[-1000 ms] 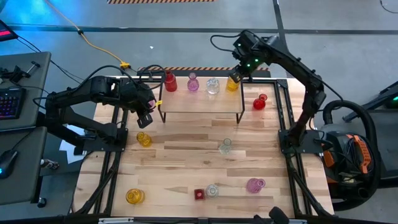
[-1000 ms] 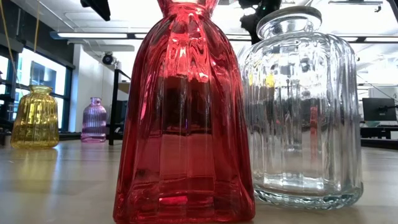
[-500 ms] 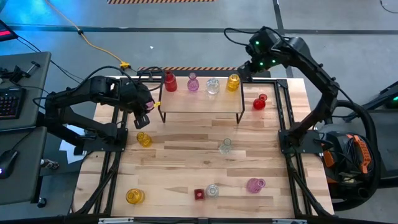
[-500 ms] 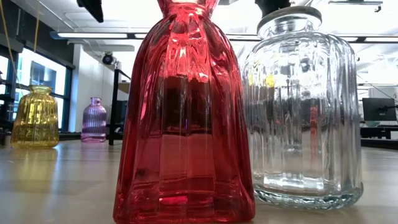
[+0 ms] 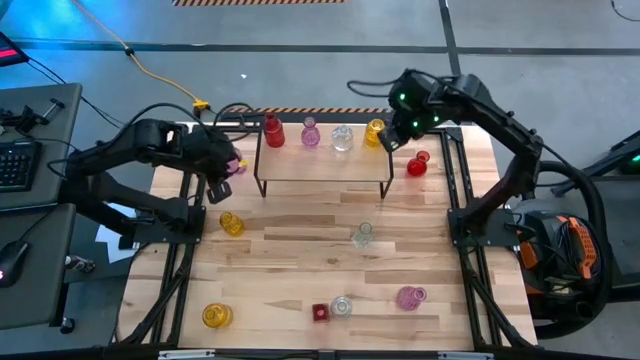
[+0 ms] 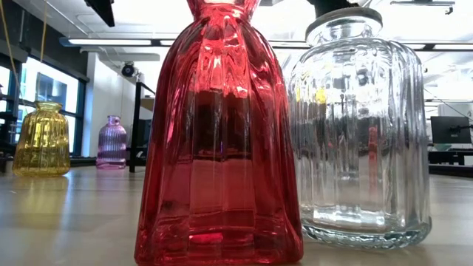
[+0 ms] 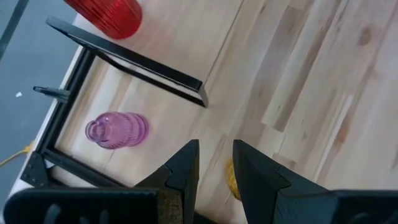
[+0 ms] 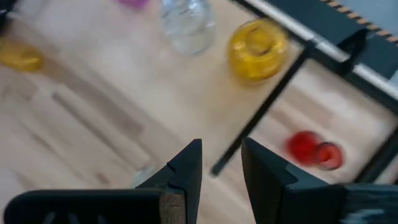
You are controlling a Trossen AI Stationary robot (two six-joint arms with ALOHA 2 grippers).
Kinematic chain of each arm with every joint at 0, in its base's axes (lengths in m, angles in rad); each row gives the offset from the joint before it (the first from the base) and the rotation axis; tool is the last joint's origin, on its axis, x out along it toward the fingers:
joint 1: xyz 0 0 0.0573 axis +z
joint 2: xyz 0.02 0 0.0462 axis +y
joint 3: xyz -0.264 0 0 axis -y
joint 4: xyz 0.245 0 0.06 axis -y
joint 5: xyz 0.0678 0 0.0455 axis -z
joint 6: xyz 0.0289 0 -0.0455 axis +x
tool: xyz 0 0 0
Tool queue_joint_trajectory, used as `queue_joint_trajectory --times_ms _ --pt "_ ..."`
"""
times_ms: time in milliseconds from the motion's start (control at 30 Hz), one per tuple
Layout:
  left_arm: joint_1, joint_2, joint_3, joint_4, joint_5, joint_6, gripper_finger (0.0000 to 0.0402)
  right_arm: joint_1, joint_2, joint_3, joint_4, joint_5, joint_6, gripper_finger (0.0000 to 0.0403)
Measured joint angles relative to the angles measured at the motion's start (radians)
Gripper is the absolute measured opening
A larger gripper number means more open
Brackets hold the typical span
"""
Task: Sort vases onto shelf
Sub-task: Put the top transparent vase on the shelf aligned with the other transparent vase
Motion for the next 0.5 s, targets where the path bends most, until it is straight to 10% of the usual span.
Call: queue_joint_trajectory --times_ms 500 --pt "0.0 -0.097 0.0 -0.02 0.0 0.011 0.009 0.287 0.007 -0.001 -0.001 0.036 0.322 0.0094"
